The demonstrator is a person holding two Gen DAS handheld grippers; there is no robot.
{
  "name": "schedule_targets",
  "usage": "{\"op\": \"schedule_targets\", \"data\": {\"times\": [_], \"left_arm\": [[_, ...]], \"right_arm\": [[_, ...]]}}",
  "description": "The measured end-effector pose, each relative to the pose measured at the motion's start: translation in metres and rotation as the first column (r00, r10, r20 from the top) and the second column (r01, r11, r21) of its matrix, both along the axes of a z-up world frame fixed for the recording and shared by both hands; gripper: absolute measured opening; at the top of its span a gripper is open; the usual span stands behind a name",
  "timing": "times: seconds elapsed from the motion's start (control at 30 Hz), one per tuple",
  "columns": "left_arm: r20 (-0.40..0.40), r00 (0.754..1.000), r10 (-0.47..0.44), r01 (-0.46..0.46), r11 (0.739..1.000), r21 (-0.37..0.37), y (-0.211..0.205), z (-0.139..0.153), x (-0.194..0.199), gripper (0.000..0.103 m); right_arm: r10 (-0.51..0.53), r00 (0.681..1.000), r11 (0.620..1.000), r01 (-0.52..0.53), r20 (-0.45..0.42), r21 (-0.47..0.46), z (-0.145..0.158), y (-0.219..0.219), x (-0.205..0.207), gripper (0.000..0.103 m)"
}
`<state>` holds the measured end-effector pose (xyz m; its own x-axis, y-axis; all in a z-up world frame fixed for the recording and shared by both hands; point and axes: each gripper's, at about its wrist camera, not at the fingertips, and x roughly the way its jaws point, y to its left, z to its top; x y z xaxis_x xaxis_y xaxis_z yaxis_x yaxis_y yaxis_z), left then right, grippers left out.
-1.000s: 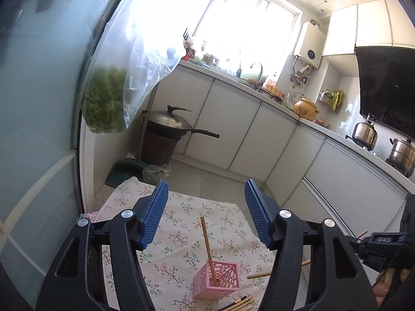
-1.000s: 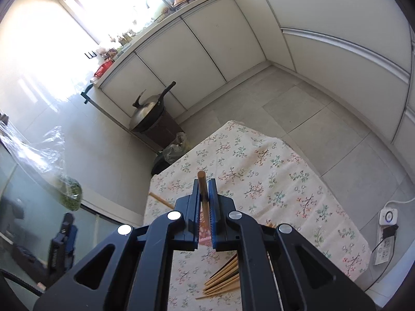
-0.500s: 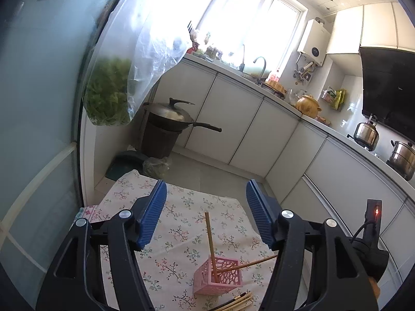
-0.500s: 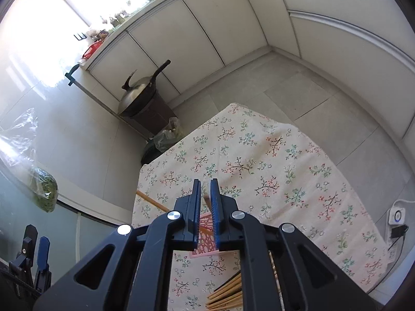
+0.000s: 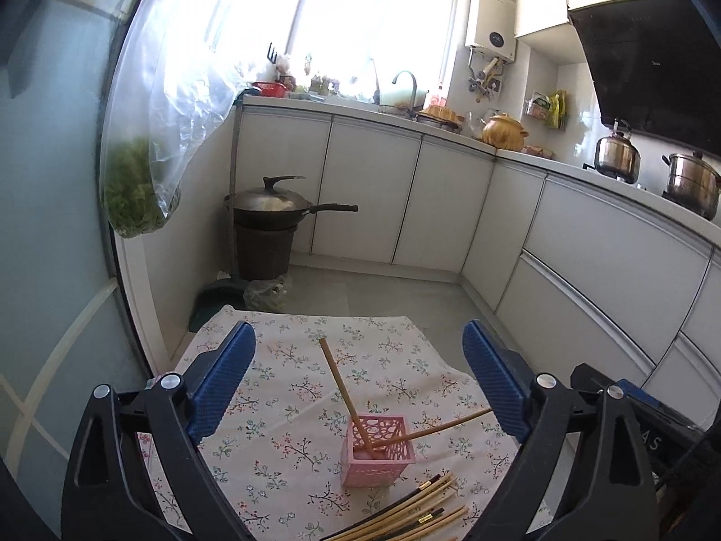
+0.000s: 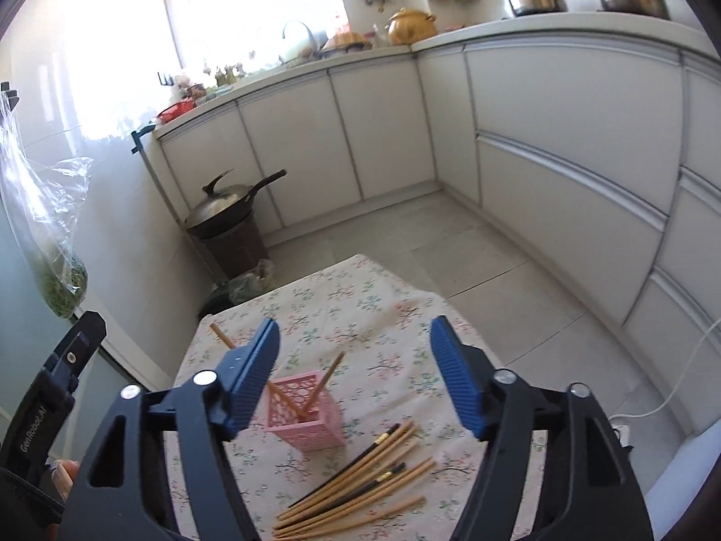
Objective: Organize utensils
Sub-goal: 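Move the right tool's chopstick over the pink holder and open it, then withdraw both open tools from the holder back toward the pile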
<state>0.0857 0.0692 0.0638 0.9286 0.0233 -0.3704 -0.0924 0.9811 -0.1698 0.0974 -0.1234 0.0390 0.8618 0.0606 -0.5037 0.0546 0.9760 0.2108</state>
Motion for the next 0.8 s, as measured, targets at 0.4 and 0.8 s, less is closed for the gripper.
{"op": "schedule_targets", "data": {"times": [0.4,0.8], "left_arm": [[-0.065,0.995,-0.072,0.077,0.993,0.088,-0.025,-0.009,-0.006,0.096],[-0.533,0.764,-0.363,0.462,0.885,0.059,-0.064,-0.114,0.02,0.096]], "right_arm": [[-0.128,0.989,0.991,0.131,0.075,-0.034,-0.005,-0.036,-0.052,0.096],[-0.187,0.962,0.976,0.205,-0.2,0.075,-0.102,-0.114,-0.108,0.096]]}}
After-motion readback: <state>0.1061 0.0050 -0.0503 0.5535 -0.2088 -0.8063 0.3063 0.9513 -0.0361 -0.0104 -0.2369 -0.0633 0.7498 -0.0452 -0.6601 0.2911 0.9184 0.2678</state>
